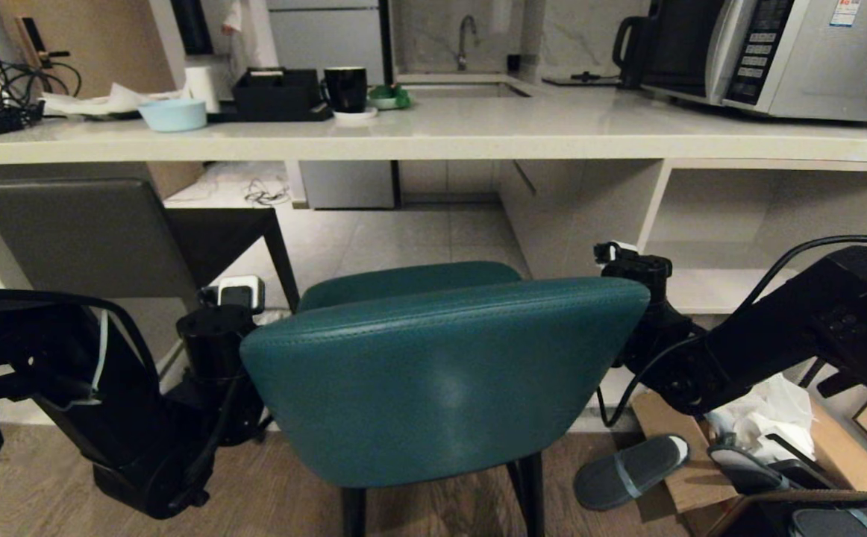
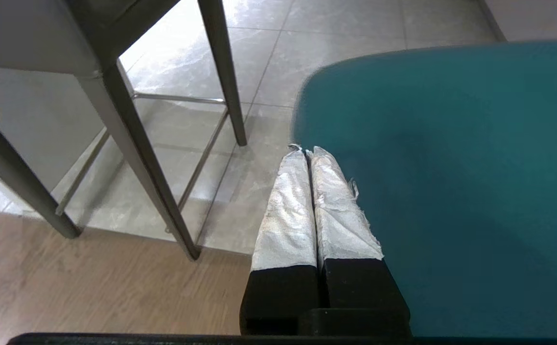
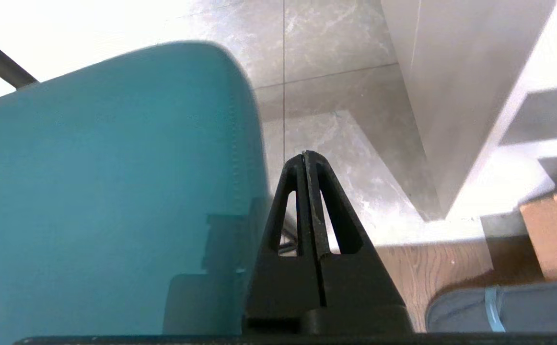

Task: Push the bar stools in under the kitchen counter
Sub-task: Pull the blue chair out from under the dining table

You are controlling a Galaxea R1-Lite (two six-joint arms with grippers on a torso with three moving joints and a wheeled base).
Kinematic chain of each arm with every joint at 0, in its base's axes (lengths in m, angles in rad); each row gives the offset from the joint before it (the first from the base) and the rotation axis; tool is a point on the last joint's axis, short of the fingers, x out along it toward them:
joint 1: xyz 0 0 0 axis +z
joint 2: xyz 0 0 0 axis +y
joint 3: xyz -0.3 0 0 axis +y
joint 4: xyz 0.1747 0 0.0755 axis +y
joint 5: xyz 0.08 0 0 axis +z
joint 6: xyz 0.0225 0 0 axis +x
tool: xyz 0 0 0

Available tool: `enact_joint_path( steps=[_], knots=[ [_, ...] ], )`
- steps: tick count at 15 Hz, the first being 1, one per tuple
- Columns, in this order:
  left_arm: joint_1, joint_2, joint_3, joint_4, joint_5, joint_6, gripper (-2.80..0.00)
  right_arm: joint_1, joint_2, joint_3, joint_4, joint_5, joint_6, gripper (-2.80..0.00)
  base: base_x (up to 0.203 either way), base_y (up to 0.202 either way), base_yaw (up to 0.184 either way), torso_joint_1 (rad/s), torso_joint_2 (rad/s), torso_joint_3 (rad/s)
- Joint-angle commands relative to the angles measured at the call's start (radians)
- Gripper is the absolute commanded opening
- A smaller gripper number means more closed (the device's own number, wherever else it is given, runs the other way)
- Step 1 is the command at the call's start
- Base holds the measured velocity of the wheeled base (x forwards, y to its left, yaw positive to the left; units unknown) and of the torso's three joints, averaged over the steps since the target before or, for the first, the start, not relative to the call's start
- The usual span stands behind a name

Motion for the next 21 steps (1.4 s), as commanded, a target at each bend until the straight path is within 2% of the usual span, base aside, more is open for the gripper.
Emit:
enact_joint_path(
  steps=[1, 5, 7, 14, 16, 21],
  knots=[
    [-0.304, -0.037, 0.041, -0.016, -0.001, -0.001, -2.8, 0.047, 0.037, -0.034, -0.002, -0.004, 0.001, -2.8, 0.0, 0.0, 0.0, 0.0, 0.0, 0.0],
    [-0.296, -0.045, 0.1, -0.02, 0.0, -0.012, -2.8, 0.036, 0.038, -0.054, -0.004, -0.023, 0.003, -2.8, 0.0, 0.0, 0.0, 0.0, 0.0, 0.0],
    [-0.264, -0.044, 0.1, -0.02, 0.0, -0.012, -2.8, 0.033, 0.024, -0.043, -0.004, -0.025, 0.003, -2.8, 0.0, 0.0, 0.0, 0.0, 0.0, 0.0],
    [-0.013, -0.057, 0.079, -0.02, -0.029, -0.01, -2.8, -0.006, -0.129, 0.025, -0.002, -0.025, 0.003, -2.8, 0.0, 0.0, 0.0, 0.0, 0.0, 0.0],
    [0.049, -0.097, 0.082, -0.019, -0.074, -0.011, -2.8, -0.023, -0.165, 0.047, -0.004, -0.024, 0.004, -2.8, 0.0, 0.0, 0.0, 0.0, 0.0, 0.0],
    [0.067, -0.109, 0.074, -0.018, -0.09, -0.01, -2.8, -0.034, -0.164, 0.043, -0.005, -0.024, 0.004, -2.8, 0.0, 0.0, 0.0, 0.0, 0.0, 0.0]
  ],
)
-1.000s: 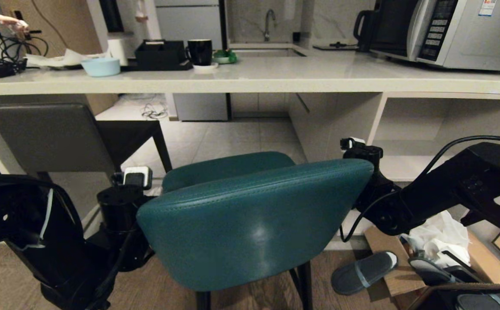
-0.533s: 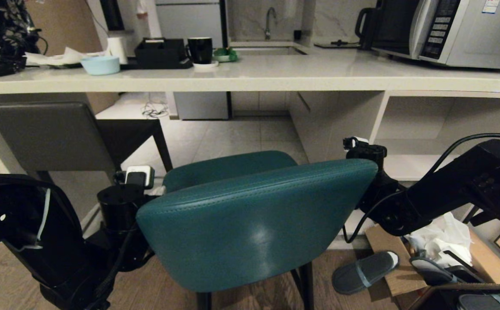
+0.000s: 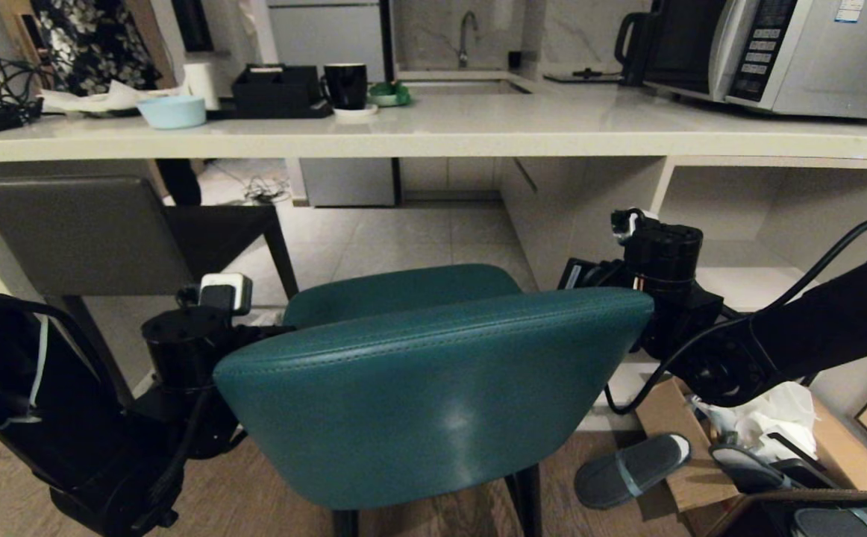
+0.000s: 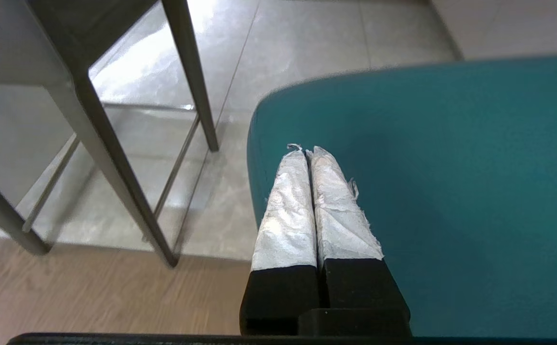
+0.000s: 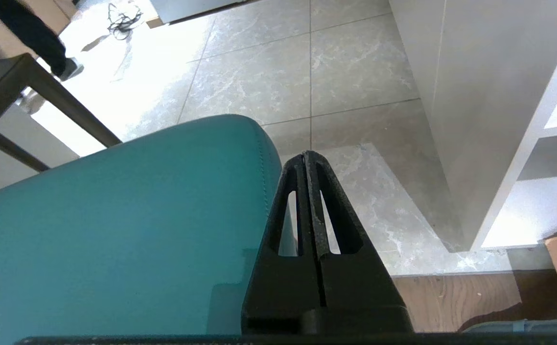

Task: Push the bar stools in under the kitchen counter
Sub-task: Pull the blue chair out from under the dining table

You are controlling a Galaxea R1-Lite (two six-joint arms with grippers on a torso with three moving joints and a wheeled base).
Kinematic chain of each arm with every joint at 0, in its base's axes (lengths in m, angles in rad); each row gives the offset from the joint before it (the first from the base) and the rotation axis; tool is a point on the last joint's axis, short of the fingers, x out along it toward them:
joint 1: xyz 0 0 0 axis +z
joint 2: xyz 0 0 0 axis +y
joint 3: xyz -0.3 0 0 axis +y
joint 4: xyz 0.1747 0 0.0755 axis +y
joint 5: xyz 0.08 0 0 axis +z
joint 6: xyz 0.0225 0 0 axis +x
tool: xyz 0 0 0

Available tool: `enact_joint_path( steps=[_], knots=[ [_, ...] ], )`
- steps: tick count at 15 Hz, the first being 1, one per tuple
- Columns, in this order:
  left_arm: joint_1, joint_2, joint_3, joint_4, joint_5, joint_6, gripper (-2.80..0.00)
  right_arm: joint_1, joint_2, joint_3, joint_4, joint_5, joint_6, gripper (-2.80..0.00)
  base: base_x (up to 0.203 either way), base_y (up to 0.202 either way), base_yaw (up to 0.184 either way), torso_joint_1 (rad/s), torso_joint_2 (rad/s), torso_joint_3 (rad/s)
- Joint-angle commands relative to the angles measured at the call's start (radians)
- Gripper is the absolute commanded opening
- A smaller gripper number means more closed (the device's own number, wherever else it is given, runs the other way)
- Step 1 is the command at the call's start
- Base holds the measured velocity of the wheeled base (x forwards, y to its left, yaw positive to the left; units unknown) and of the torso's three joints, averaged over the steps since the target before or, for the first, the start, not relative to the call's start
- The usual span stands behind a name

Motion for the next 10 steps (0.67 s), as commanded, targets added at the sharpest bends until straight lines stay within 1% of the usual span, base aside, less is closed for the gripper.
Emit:
enact_joint_path(
  steps=[1, 4, 6, 8, 10],
  knots=[
    [0.023, -0.014, -0.005, -0.006, 0.004, 0.003, -2.8, -0.008, -0.007, -0.003, 0.0, -0.002, 0.003, -2.8, 0.0, 0.0, 0.0, 0.0, 0.0, 0.0],
    [0.053, -0.029, -0.008, -0.004, 0.0, 0.004, -2.8, -0.026, -0.012, -0.013, 0.001, -0.002, 0.002, -2.8, 0.0, 0.0, 0.0, 0.0, 0.0, 0.0],
    [0.083, -0.049, -0.04, 0.002, -0.002, 0.007, -2.8, -0.044, -0.038, -0.031, 0.003, -0.005, 0.002, -2.8, 0.0, 0.0, 0.0, 0.0, 0.0, 0.0],
    [0.099, -0.104, -0.077, 0.04, -0.005, 0.009, -2.8, -0.061, -0.09, -0.063, 0.04, -0.006, 0.002, -2.8, 0.0, 0.0, 0.0, 0.0, 0.0, 0.0],
    [0.112, -0.175, -0.136, 0.112, -0.006, 0.011, -2.8, -0.067, -0.15, -0.091, 0.09, -0.006, 0.0, -2.8, 0.0, 0.0, 0.0, 0.0, 0.0, 0.0]
  ],
)
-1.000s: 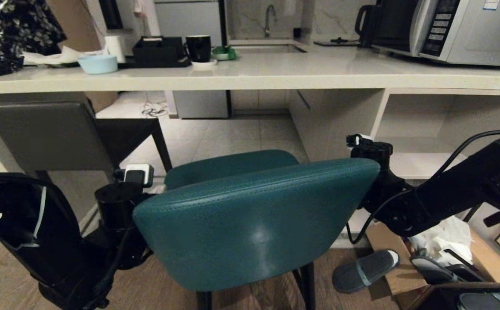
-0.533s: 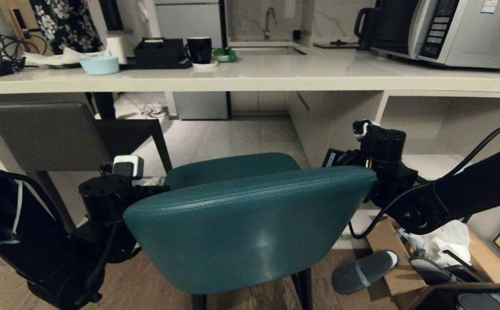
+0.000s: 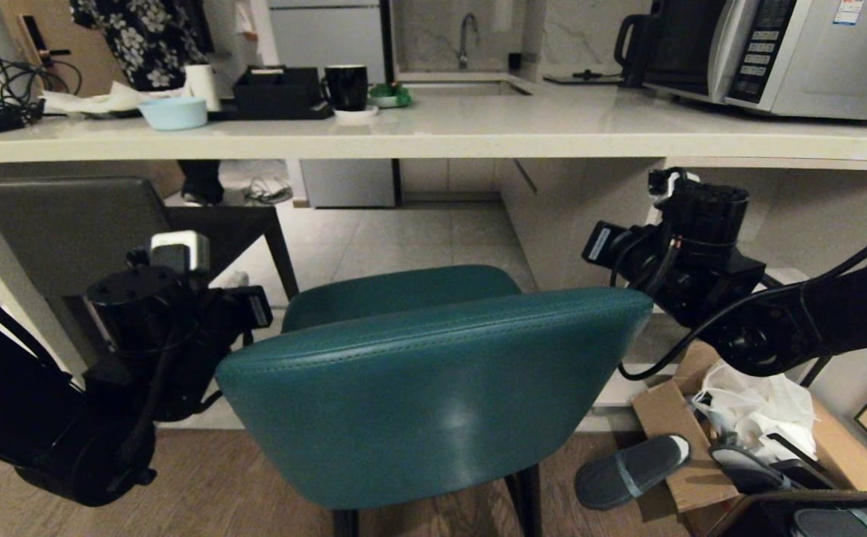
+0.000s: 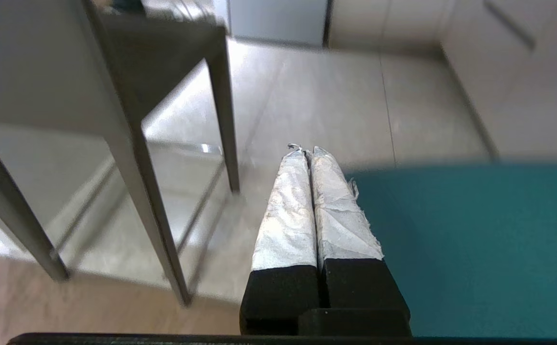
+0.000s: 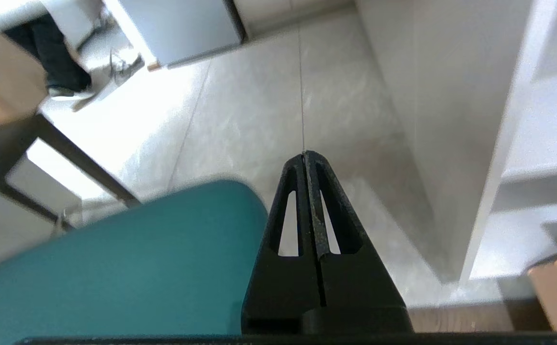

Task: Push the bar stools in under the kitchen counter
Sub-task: Pull the blue chair out from under the dining table, then pull the gray chair out from under the dining table

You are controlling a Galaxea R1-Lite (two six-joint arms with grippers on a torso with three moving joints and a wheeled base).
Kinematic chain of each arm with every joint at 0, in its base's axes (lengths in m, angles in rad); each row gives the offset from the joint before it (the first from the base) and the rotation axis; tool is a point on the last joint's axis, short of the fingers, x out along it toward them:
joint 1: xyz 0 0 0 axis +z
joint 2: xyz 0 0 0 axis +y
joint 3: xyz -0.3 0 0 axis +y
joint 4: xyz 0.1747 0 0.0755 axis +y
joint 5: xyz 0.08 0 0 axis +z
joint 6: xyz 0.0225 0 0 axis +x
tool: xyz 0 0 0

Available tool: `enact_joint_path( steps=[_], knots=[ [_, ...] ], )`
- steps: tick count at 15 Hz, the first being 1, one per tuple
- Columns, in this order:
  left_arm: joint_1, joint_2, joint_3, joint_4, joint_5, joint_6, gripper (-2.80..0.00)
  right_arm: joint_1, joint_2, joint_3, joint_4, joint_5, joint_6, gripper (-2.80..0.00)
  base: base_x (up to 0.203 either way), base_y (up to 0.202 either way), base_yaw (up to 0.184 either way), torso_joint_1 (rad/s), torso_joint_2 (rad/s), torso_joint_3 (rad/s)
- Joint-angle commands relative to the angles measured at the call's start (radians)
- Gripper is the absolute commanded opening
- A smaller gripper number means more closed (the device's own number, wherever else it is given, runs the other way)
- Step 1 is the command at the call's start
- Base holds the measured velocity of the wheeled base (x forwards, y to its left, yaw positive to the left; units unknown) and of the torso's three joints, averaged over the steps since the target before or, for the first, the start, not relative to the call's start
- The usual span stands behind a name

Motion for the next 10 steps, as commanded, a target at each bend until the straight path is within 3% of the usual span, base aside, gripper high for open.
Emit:
enact_joint_path(
  steps=[1, 6, 10],
  knots=[
    [0.017, -0.118, -0.069, 0.075, 0.002, 0.0, -2.8, -0.006, -0.099, -0.029, 0.04, -0.002, 0.001, -2.8, 0.0, 0.0, 0.0, 0.0, 0.0, 0.0],
    [0.021, -0.394, -0.126, 0.292, -0.012, 0.003, -2.8, -0.014, -0.352, -0.003, 0.169, -0.017, -0.008, -2.8, 0.0, 0.0, 0.0, 0.0, 0.0, 0.0],
    [0.033, -0.617, -0.126, 0.449, -0.011, 0.036, -2.8, -0.09, -0.559, 0.106, 0.227, -0.022, -0.065, -2.8, 0.0, 0.0, 0.0, 0.0, 0.0, 0.0]
  ],
)
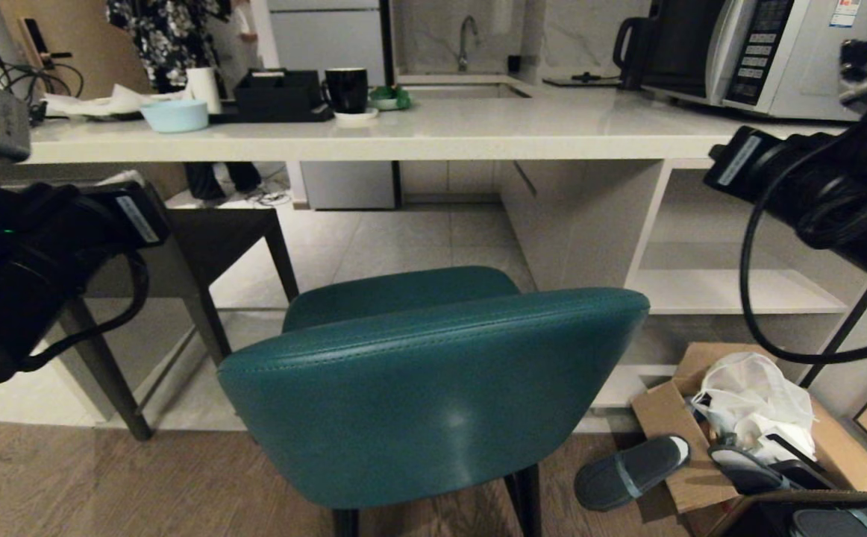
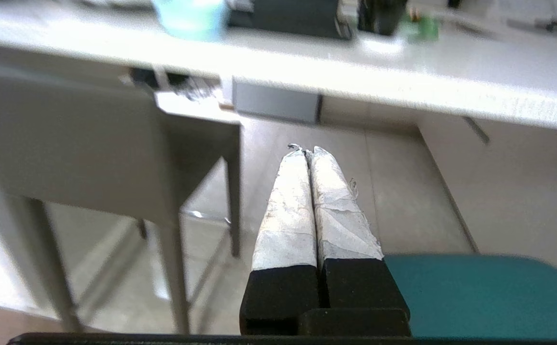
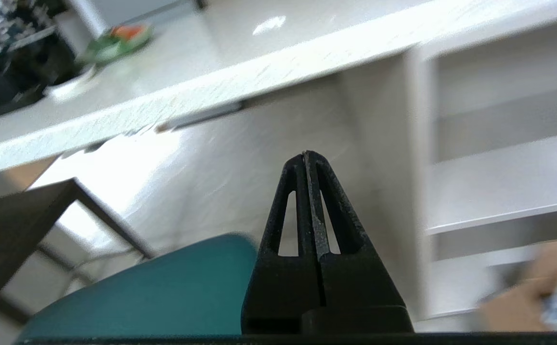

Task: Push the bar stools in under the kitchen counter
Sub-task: Pull the gray chair out from under the dining table

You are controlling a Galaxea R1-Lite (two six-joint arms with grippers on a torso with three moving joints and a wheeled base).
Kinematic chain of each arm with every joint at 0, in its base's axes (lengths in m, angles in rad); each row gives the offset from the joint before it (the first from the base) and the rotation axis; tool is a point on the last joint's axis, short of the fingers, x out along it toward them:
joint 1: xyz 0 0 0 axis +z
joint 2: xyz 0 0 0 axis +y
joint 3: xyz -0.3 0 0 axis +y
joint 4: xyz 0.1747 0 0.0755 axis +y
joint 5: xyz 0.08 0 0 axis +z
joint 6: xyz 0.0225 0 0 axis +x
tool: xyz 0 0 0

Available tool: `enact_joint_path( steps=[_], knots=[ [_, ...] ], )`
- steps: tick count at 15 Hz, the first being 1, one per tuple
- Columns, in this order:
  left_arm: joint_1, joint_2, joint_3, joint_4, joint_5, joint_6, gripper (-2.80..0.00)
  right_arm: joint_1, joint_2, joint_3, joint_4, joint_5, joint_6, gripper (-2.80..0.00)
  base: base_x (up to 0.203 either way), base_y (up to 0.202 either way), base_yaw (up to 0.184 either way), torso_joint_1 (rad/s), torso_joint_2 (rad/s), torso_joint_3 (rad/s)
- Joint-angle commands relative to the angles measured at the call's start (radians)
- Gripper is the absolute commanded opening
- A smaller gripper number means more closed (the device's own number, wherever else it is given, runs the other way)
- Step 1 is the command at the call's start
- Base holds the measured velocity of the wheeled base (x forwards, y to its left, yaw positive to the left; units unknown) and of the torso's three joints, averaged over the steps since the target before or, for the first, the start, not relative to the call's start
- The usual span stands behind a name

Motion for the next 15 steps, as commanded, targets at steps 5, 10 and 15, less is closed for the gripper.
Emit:
enact_joint_path(
  steps=[5, 10, 15],
  knots=[
    [0.129, -0.342, 0.008, 0.14, 0.006, 0.096, -2.8, -0.075, -0.358, 0.131, 0.103, 0.002, -0.153, -2.8, 0.0, 0.0, 0.0, 0.0, 0.0, 0.0],
    [0.167, -0.548, 0.068, 0.263, 0.011, 0.145, -2.8, -0.117, -0.592, 0.135, 0.346, -0.002, -0.23, -2.8, 0.0, 0.0, 0.0, 0.0, 0.0, 0.0],
    [0.212, -0.739, 0.113, 0.499, 0.015, 0.148, -2.8, -0.225, -0.777, 0.146, 0.497, -0.002, -0.274, -2.8, 0.0, 0.0, 0.0, 0.0, 0.0, 0.0]
  ],
)
